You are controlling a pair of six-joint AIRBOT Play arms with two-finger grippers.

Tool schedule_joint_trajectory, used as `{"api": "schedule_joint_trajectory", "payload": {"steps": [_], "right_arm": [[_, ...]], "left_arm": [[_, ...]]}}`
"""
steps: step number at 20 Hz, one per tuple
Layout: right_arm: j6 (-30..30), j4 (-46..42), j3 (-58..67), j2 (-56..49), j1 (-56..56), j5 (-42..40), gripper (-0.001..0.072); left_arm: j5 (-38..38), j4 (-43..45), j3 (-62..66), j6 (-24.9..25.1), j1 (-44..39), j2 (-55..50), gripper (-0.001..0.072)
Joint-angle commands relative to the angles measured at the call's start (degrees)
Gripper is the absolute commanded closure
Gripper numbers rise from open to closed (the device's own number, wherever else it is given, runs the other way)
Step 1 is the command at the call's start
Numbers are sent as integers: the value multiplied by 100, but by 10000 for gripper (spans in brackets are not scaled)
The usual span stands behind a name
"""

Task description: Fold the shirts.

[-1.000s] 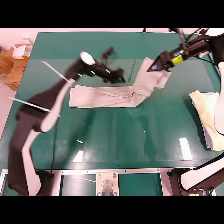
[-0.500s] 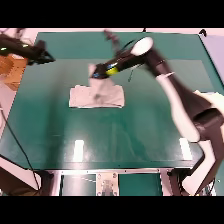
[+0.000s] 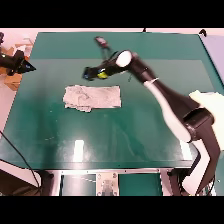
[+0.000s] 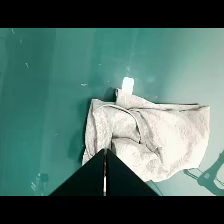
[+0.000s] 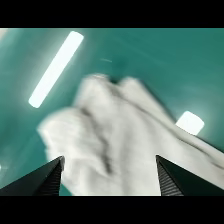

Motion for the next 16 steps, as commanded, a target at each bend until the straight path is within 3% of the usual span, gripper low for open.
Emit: {"api": "schedule_joint_trajectory", "payload": {"steps": [1,4,8,10,14,15,16], "right_arm": [[802,-826,-195,295,-1145,1526,78],[774,-52,-1073,289,-1576,1517,76],[774,39,-2133,286,-1659,1121,76],[509,527,-2494,254,-1644,879,77],[-177,1963,-2621,-98,-1491,601,78],[-293,2199,-2618,-188,-1436,514,119],[-494,2463,-2614,-267,-1397,428,309]], "left_arm": [[59,9,-26,81,44,4,684],[35,11,-26,83,44,4,684],[-7,13,-26,83,44,4,684],[-2,111,-26,85,44,4,685],[-28,1440,-26,90,-96,4,686],[-59,1858,-28,85,-179,7,686],[-94,2079,-28,85,-254,4,685]]}}
